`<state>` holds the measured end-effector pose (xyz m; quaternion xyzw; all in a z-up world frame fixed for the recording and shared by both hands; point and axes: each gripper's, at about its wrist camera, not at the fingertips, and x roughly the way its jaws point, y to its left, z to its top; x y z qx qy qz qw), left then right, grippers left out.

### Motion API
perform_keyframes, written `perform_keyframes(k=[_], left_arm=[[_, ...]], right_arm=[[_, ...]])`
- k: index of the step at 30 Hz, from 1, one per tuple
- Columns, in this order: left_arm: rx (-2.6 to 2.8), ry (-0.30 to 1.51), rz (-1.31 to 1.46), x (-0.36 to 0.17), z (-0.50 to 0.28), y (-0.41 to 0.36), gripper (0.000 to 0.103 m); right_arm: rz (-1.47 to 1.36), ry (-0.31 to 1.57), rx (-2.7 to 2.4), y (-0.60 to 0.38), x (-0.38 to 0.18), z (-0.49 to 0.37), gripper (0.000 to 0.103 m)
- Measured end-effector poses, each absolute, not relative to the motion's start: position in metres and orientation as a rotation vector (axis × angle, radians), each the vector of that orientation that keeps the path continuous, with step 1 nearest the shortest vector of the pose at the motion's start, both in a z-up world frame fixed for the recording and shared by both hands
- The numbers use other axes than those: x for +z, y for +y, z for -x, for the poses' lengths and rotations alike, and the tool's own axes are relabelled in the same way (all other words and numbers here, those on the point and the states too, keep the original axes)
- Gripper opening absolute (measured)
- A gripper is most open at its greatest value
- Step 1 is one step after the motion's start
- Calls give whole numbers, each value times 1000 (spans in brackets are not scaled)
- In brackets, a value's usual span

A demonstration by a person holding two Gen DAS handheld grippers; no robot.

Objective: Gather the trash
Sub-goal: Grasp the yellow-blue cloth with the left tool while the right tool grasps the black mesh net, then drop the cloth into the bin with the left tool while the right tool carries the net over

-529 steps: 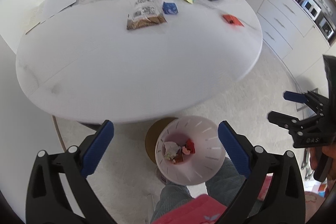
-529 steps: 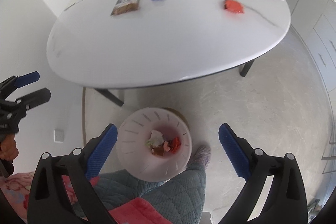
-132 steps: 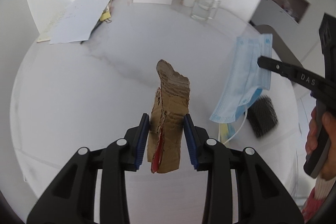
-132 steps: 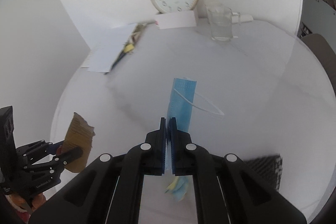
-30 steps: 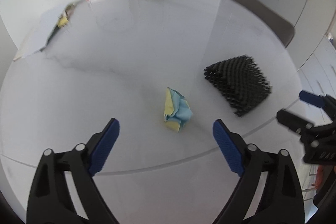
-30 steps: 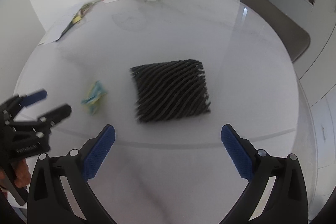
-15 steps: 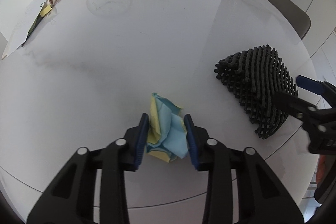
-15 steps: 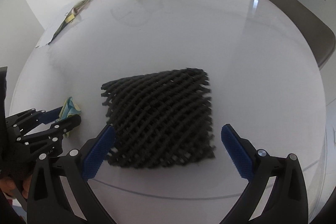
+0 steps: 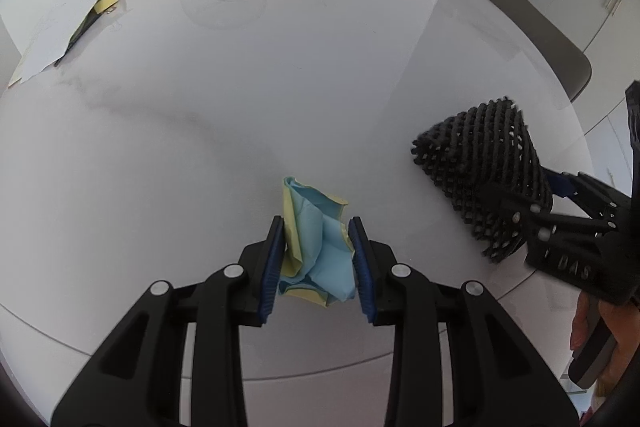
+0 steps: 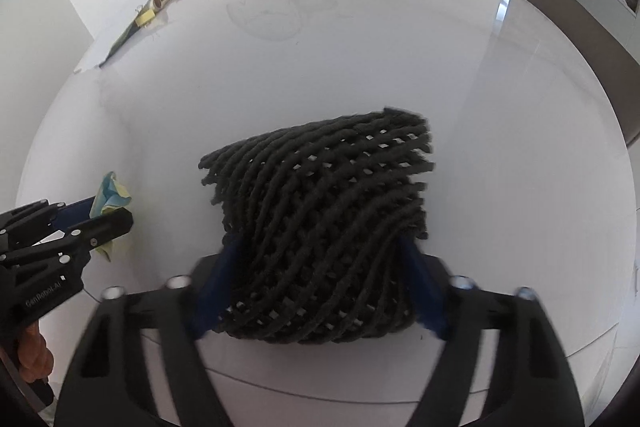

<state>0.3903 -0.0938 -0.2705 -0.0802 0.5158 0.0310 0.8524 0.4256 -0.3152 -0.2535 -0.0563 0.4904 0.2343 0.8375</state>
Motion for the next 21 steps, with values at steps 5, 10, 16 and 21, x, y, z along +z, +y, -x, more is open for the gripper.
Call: perform_keyframes(k=[5,10,16,21], left_arm=[[75,1065,183,-257,-376,-95,32],[52,1027,192,-231,-343,-89,32],[3,999,179,-190,-273,-73,32],[-51,1048,120,-178,-189,-54,32]], right_arm=[[48,1056,543,-323,-249,-417,19],[46,1015,562,-320,-225,-387,19],[51,973,610,-304,-186,-316,19],[43,963,640,-282,-165,-223,19]])
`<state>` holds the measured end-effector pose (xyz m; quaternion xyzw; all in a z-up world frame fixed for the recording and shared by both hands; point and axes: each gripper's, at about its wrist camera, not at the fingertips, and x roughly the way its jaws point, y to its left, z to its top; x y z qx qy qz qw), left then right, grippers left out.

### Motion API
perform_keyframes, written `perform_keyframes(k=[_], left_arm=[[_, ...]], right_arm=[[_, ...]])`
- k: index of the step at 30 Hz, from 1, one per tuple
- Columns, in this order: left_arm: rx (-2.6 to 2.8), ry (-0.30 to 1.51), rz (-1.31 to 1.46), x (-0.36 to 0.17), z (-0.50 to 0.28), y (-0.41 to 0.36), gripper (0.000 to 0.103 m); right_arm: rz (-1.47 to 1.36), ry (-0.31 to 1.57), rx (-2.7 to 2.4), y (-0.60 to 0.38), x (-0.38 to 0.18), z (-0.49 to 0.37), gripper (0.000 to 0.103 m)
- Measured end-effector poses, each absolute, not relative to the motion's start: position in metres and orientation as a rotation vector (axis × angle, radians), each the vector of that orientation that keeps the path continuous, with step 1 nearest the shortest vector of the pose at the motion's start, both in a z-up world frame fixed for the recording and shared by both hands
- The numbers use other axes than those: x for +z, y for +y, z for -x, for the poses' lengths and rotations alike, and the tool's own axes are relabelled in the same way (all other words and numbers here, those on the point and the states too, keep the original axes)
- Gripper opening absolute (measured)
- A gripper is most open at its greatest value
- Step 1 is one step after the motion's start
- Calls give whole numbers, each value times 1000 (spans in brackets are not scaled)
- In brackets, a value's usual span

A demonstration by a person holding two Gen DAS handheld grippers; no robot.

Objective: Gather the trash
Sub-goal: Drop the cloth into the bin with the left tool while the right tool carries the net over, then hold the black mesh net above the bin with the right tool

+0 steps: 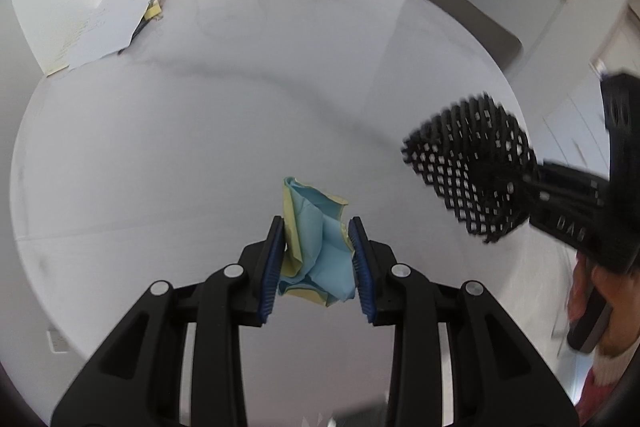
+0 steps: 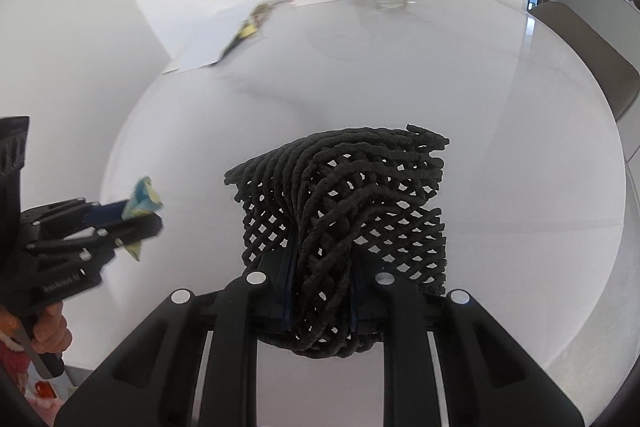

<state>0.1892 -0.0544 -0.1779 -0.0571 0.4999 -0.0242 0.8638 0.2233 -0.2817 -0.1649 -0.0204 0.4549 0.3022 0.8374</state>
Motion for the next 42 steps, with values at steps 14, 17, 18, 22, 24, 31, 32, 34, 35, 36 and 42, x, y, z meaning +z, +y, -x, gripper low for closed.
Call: perform_keyframes(k=[14,17,18,22,24,31,32,34,35,36,42], left_arm=[[-222,1163,-45,-208,15,15,32],[-263,1206,-48,-222,33,19,32],[-283,1221,-37,-230,38,22,32],[-333,1292,-19,-260,50,22,32],[-335,1329,-11,-272,52,21,36],[-271,1298,40,-262,57,27,73],[-262,1286,49,-256,60,25,75],[-231,1256,65,-245,63,29,80],[-198,1244,66,-239,64,31,82],[-177,1236,70,-235,62,30,85],[-53,1168,84,-204,69,45,93]], right_arm=[[-15,1051,579,-205,-193,17,19],[-43,1074,555,-196,-197,48,19],[-41,1080,548,-194,-198,54,19],[-32,1103,517,-190,-198,75,19],[-29,1116,511,-189,-199,81,19],[-2,1139,521,-184,-202,80,20],[1,1141,525,-184,-202,80,20],[5,1139,530,-185,-203,81,21],[3,1142,535,-185,-205,81,21],[4,1147,544,-185,-207,81,21],[47,1161,609,-175,-224,80,22]])
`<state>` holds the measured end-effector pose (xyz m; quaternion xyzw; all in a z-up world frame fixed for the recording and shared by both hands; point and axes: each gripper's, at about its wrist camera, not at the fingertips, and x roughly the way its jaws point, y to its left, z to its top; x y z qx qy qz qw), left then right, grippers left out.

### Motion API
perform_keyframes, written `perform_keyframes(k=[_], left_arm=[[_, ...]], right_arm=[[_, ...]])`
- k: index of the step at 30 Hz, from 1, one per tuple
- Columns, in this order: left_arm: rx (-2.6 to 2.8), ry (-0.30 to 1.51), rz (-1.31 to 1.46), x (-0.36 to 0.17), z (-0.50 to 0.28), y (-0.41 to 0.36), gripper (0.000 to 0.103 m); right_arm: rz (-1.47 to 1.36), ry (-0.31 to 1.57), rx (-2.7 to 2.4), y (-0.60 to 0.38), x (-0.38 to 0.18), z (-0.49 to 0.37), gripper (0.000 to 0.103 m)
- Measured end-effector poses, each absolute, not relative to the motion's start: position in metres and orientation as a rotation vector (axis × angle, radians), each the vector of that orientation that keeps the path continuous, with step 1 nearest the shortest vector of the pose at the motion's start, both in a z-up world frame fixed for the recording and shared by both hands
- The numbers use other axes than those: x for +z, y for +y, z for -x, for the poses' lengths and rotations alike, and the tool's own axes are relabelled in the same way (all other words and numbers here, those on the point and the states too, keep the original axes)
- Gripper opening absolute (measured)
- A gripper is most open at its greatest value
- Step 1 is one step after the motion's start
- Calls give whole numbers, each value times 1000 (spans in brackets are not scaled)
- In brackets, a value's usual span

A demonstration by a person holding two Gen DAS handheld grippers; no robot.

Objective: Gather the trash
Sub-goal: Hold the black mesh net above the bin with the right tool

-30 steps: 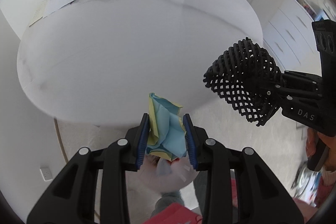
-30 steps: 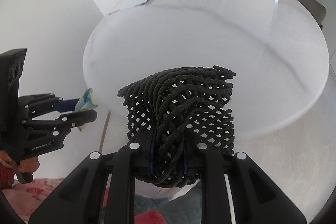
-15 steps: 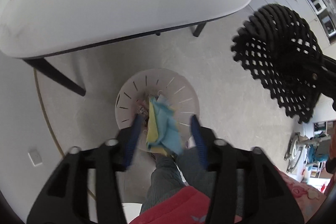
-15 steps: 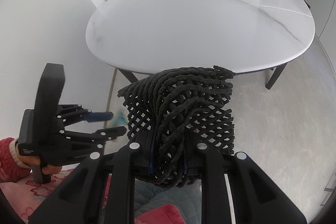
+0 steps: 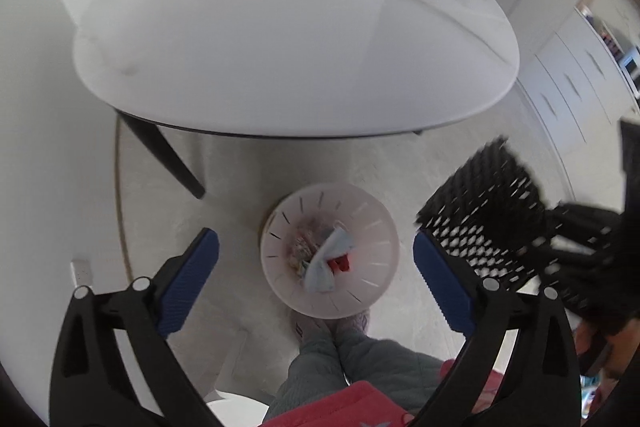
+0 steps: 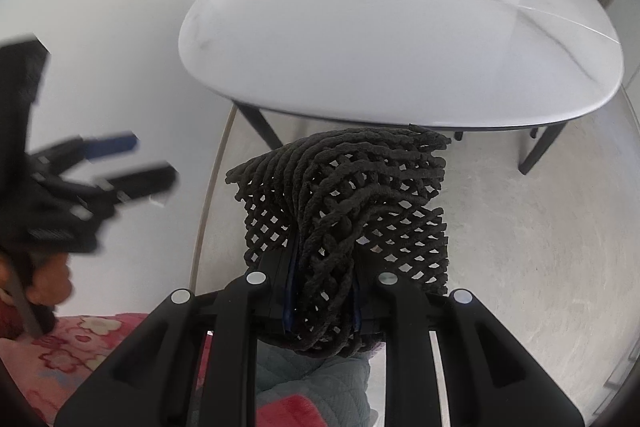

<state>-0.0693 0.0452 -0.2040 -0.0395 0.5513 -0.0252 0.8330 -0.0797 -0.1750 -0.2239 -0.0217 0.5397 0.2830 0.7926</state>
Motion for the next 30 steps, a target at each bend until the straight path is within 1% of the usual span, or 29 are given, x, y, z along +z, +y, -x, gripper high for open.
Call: perform_keyframes(k=[9,18,20,22,30], left_arm=[[9,1171,100,-199,73,51,94],[43,1185,101,-204,73,47,94],[48,1189,97,-206,72,45,94],[53,1191,101,-206,72,44,94],[64,1185,104,-206,74,42,94]], right_arm=[[143,1231,686,-143,-278,75,23],[156,1318,720,-126,-323,65,48],[160,1330,723,-124,-327,66,48],[167,1329,726,-122,-328,66,53],[165,1314,744,-124,-325,63,53]])
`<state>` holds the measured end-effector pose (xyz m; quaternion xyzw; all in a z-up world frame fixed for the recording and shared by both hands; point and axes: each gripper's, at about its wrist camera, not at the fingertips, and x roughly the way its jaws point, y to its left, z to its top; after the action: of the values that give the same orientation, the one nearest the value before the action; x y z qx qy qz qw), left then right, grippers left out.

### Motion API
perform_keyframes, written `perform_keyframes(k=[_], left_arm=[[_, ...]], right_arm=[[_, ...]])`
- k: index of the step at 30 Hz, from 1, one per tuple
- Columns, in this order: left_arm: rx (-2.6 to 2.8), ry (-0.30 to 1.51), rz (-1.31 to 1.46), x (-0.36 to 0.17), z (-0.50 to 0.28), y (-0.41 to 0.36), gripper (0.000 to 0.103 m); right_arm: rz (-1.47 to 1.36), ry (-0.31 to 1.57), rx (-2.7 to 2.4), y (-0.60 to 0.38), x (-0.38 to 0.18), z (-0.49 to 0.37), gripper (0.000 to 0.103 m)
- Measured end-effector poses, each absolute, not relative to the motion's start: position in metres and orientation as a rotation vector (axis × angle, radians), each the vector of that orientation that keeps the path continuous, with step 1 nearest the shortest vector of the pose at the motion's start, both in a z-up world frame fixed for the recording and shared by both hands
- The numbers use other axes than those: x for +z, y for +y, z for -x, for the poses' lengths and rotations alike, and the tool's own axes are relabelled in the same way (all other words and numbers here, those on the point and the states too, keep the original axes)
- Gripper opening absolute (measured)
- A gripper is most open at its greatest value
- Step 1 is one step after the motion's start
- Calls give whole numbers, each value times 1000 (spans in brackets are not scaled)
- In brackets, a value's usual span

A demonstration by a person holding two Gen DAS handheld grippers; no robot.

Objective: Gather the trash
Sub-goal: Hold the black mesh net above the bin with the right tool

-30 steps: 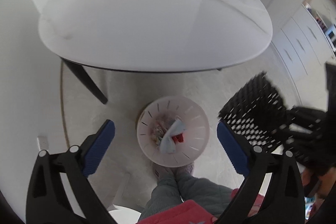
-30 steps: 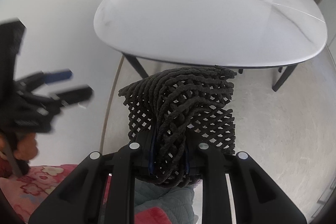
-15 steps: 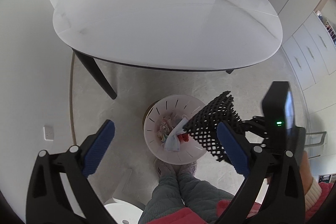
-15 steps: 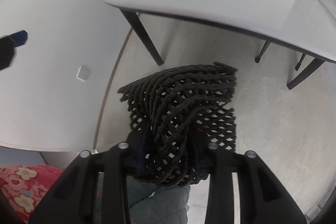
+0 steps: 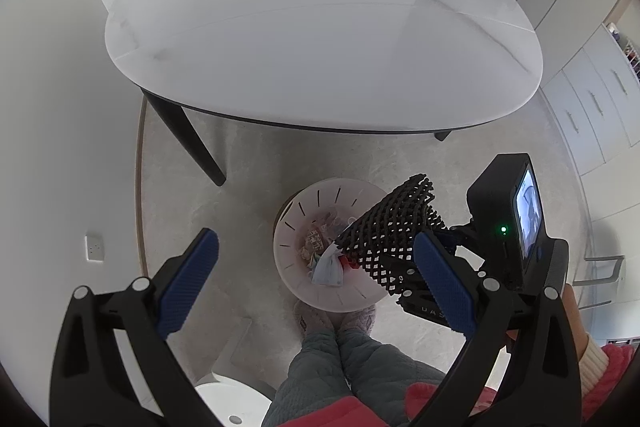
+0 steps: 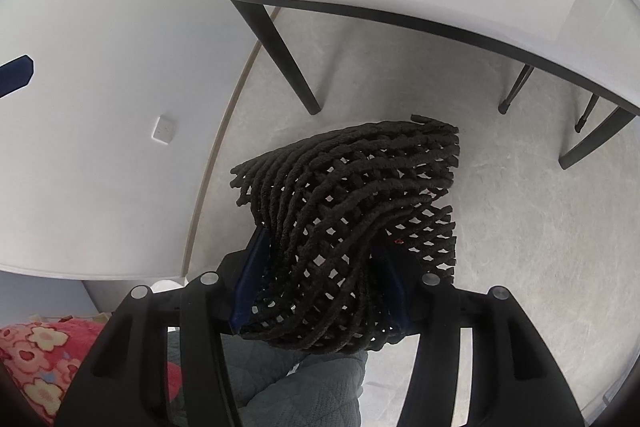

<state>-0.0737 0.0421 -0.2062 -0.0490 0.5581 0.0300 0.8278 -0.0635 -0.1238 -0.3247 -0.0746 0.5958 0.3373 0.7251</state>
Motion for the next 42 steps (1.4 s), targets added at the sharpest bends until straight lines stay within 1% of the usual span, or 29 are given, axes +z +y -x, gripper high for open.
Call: perform_keyframes(k=[15,17,19,21,29,31,33,42], left_arm=[[82,1190,120,-209,74,49,94],[86,1192,118,-209,74,50,94],[89,1194,117,-210,74,51,94],[95,1198,119,-211,74,53,94],[123,1216,143,-217,78,63,94],[129,1218,152,-218,80,66,94],[133,1219,158,-219,80,69,94],[141,1220,163,-219,79,70,94]], right_arm=[[212,1292,765,-119,-316,72,53],[241,1287,752,-112,-317,74,54],[302,1271,738,-107,-318,75,59],[362,1260,735,-98,-319,77,59],[341,1276,753,-90,-322,73,59],[375,1265,737,-87,-321,73,59],[332,1284,754,-88,-321,72,59],[367,1270,742,-85,-319,73,59]])
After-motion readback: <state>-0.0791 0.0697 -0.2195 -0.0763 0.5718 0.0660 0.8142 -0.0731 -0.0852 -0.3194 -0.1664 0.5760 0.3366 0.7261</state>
